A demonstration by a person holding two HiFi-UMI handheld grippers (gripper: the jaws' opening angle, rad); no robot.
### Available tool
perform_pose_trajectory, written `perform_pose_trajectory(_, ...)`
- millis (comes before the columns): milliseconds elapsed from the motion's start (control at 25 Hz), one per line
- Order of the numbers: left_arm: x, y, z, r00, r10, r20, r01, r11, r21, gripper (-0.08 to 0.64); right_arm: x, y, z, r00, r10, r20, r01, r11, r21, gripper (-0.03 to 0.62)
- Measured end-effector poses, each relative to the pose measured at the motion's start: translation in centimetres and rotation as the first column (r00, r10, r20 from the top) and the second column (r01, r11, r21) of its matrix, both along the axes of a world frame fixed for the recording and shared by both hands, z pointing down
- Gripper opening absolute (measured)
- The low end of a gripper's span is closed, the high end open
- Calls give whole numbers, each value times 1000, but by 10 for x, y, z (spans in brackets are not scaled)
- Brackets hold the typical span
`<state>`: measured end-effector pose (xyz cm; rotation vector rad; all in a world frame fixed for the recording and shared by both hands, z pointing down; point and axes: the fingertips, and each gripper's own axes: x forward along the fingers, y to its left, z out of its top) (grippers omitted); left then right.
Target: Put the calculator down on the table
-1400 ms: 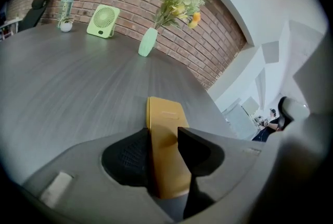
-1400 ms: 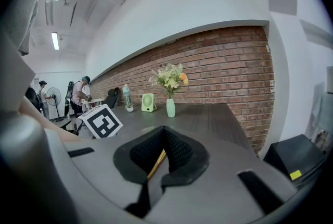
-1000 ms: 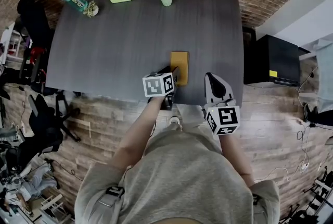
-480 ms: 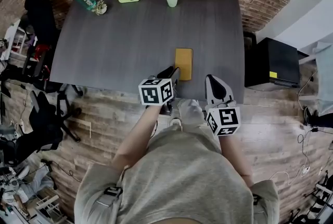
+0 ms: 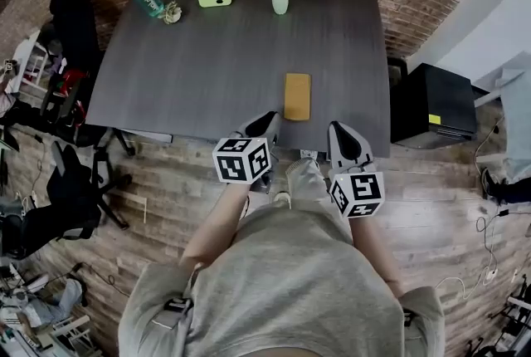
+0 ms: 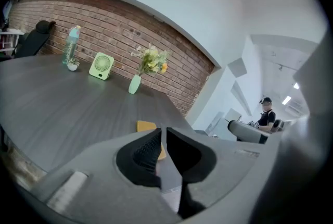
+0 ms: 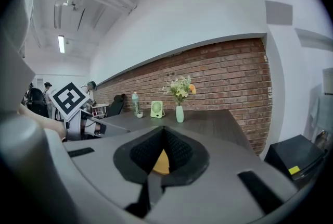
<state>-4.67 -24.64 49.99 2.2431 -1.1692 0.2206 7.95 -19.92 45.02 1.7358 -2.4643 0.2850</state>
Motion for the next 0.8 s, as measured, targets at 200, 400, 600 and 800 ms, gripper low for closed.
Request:
perform_pose_trajectory(200,-16,25,-19,1000,-9,-15,10,998,56,35,-9,21,-6,1000,-1,5,1,1000,19,3)
perform_pose_trajectory(400,-28,52,-33,1000,2,-23,1,995,104,31,-16,42,-14,1000,3,9,-4,999,42,3)
perform_pose_trajectory(600,-36,71,-41,999,-4,-48,10,992,126,26,-21,59,-20,1000,0,11,0,998,60,3)
perform_pose_trajectory(800,-39,87,-46,998,3,-67,6,991,136,26,-23,71,-20,1000,-4,13,3,998,65,3)
